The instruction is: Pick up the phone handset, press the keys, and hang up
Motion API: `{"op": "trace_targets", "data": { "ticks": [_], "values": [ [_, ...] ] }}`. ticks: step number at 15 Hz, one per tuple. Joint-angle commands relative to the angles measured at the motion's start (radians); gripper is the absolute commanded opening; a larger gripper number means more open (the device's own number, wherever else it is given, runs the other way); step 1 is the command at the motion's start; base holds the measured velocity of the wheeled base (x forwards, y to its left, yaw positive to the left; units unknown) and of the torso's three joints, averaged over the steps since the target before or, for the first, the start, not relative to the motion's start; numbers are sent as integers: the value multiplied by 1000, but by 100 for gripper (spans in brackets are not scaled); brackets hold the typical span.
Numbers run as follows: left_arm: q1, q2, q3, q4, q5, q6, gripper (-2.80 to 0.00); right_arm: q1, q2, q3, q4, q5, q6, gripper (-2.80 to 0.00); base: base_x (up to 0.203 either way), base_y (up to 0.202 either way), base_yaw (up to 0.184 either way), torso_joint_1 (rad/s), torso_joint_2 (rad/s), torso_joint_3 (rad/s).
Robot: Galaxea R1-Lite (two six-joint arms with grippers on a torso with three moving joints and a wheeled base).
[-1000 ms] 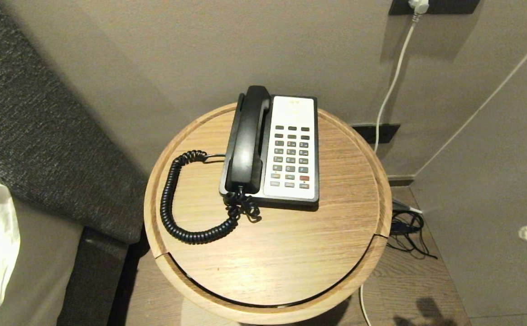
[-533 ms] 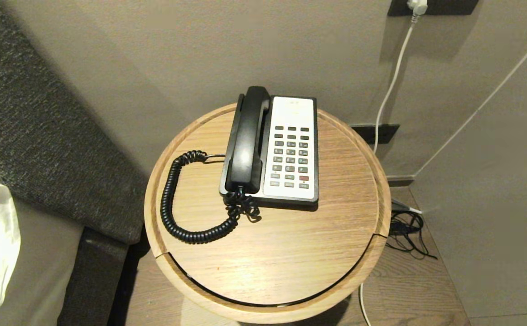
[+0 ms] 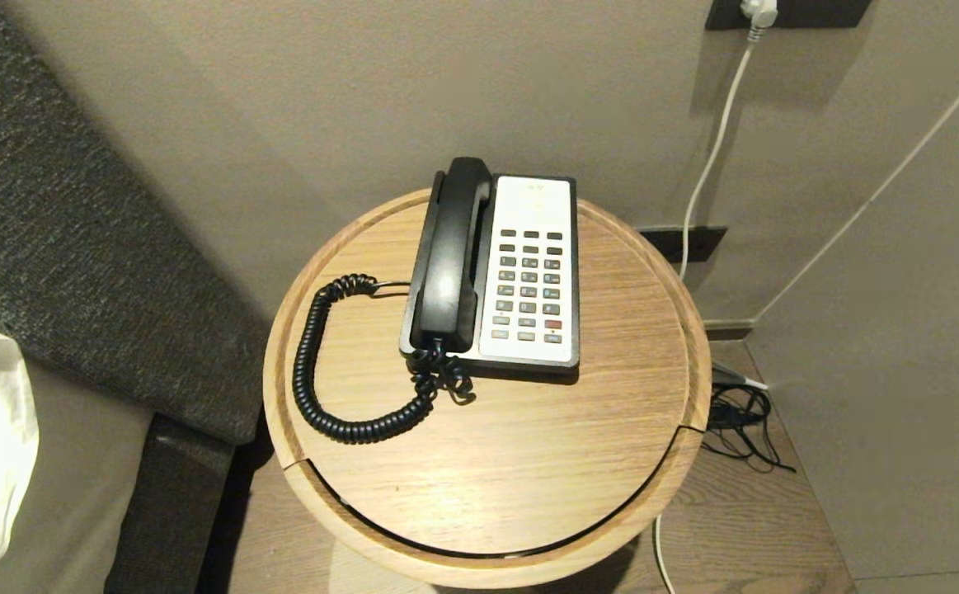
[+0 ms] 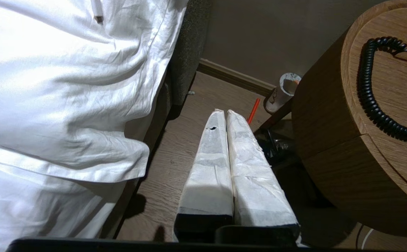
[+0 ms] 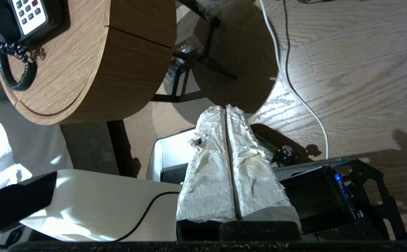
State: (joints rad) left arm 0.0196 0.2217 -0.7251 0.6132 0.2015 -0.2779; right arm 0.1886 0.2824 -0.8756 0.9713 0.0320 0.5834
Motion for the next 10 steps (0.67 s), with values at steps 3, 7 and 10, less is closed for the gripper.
{"op": "trace_targets", "data": {
  "ticks": [3,7,10],
  "values": [
    [0,-36,48,1,3,2,-280,-58,2,29,6,1,-5,-280,0,0,0,0,0,0],
    [-8,-126,131,-4,-2,68,-280,-174,-9,36,1,5,-16,-280,0,0,0,0,0,0],
    [-9,-209,209,-10,-54,130,-280,-202,-153,114,-1,22,-80,-280,0,0,0,0,0,0]
  ]
}}
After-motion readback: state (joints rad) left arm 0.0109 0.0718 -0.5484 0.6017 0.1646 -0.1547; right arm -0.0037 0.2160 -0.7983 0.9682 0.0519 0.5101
